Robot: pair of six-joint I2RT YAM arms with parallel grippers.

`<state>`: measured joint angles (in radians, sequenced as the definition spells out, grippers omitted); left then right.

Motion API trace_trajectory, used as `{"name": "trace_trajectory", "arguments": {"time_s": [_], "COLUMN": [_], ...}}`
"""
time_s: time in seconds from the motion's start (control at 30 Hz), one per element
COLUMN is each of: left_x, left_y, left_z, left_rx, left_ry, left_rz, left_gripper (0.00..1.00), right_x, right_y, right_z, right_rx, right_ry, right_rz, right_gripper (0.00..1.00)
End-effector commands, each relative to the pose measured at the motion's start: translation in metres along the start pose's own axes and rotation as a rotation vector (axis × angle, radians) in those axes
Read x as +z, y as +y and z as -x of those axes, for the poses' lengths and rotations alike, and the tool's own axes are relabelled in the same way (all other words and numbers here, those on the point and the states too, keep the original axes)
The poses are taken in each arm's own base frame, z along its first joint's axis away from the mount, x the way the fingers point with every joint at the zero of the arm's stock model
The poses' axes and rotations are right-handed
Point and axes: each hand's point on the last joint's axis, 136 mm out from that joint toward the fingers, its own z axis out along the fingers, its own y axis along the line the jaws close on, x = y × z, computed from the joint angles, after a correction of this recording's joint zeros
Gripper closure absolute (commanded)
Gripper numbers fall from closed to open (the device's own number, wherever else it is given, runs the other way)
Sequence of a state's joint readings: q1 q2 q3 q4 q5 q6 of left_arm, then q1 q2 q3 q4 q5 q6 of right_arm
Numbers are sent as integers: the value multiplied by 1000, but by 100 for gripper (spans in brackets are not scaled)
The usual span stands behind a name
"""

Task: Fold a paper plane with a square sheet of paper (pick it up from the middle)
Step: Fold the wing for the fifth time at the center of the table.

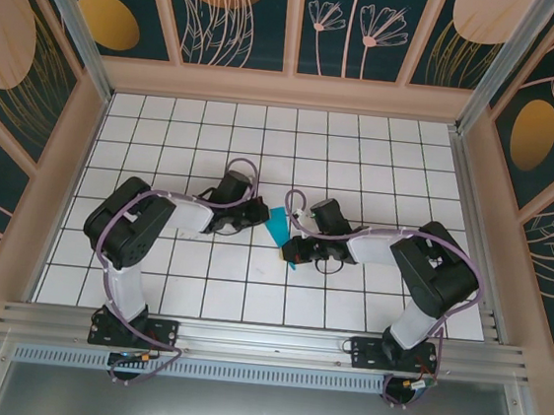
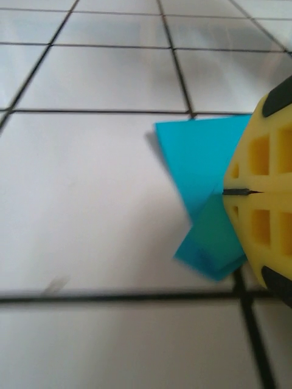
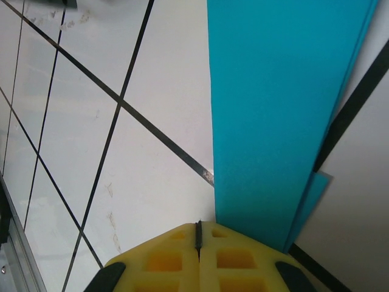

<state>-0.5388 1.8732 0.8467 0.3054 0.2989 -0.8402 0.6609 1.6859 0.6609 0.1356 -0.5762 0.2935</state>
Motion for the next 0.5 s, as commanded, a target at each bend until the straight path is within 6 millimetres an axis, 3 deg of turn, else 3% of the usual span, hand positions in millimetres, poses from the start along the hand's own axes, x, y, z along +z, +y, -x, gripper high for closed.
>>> {"name": "trace_trajectory", "arguments": {"time_s": [0.0,0.13,0.23,0.37,0.47], "left_x": [-16,-36,-49,-66,-77], "left_y": [73,67,54,5,-31], "left_z": [38,73,86,80,64], "left_rx": [-20,5,31,50,73], "left_ry": [-107,-176,-207,-224,-228], "left_rz": [277,312,294,68,-84], "left_gripper": [100,100,99,96,95], "right_x": [0,5,8,16,23], "right_y": [-22,-21,-20,-17,-12], "right_z": [-43,-35,-31,-11,11], "right_rx": [79,68,59,41,19], "right_ry": [136,132,127,95,61], "right_rz": [-78,-67,-60,-41,-20], "right_gripper": [97,97,97,97,97]}}
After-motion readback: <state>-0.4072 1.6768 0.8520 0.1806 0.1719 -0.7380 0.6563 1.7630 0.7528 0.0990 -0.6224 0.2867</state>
